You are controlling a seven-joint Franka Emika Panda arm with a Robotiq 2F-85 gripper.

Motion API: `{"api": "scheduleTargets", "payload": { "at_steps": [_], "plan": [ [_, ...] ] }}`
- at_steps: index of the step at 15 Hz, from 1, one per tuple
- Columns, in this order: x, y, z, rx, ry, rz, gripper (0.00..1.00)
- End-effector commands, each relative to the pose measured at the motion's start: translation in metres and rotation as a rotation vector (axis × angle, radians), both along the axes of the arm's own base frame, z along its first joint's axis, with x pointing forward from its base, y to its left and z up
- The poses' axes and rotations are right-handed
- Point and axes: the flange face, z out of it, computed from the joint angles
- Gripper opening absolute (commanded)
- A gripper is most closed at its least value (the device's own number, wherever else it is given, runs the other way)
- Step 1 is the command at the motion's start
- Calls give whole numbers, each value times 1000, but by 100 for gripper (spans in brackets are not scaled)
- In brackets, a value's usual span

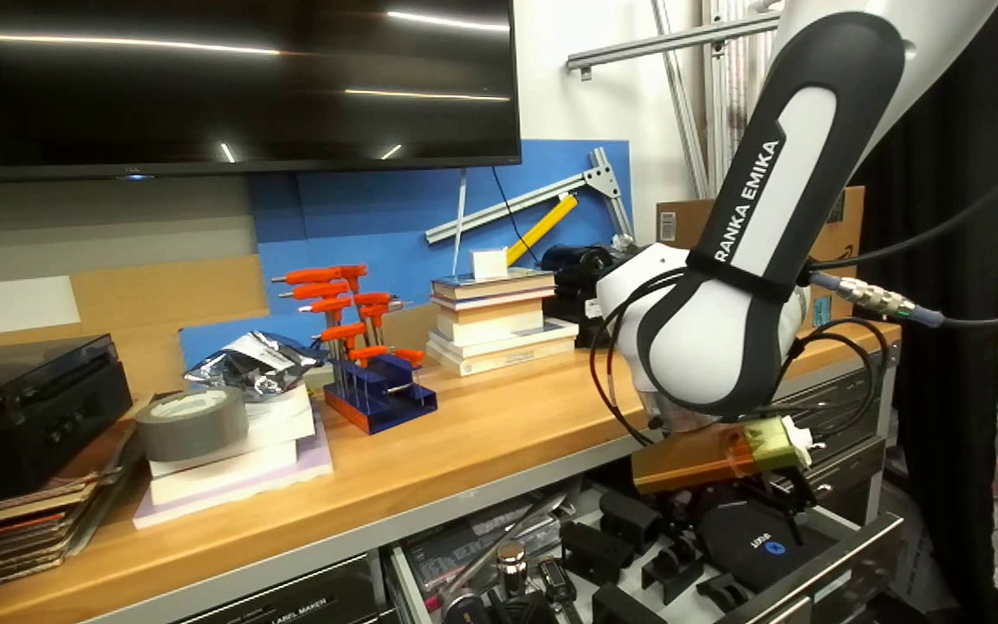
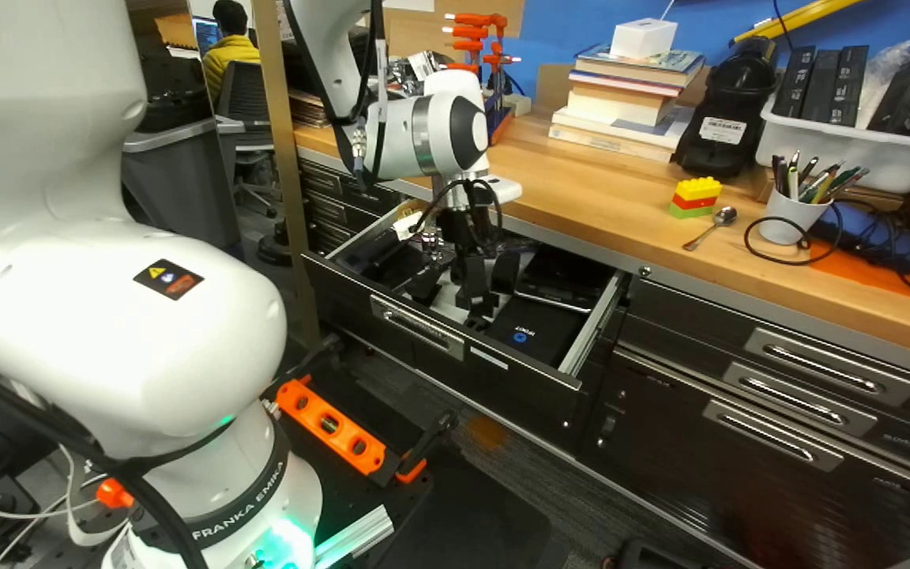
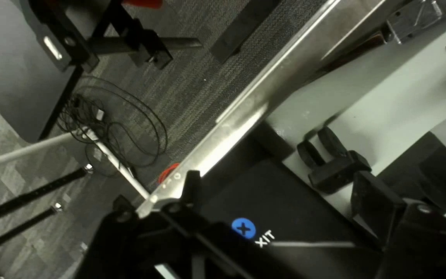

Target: Place the black objects on the counter inside the open drawer and close the drawer

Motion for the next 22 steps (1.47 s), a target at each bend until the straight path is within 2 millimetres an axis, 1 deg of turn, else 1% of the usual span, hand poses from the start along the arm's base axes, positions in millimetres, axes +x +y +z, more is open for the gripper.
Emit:
{"api": "scheduleTargets", "payload": {
  "at_steps": [1,4,7,10,13,15,17,22],
  "plan": [
    [-16,-3,5,-26,-16,-198,100],
    [-25,-10,-3,-22,-10,-324,100],
    [-33,-18,-9,1,1,-402,100],
    [-40,-28,-15,64,-7,-463,100],
    [-45,-35,-23,162,-51,-541,100],
    [-45,-36,-24,212,-136,-526,100],
    [-44,-35,-24,260,-215,-467,100],
    [-36,-24,-23,337,-342,-319,100]
  ]
}}
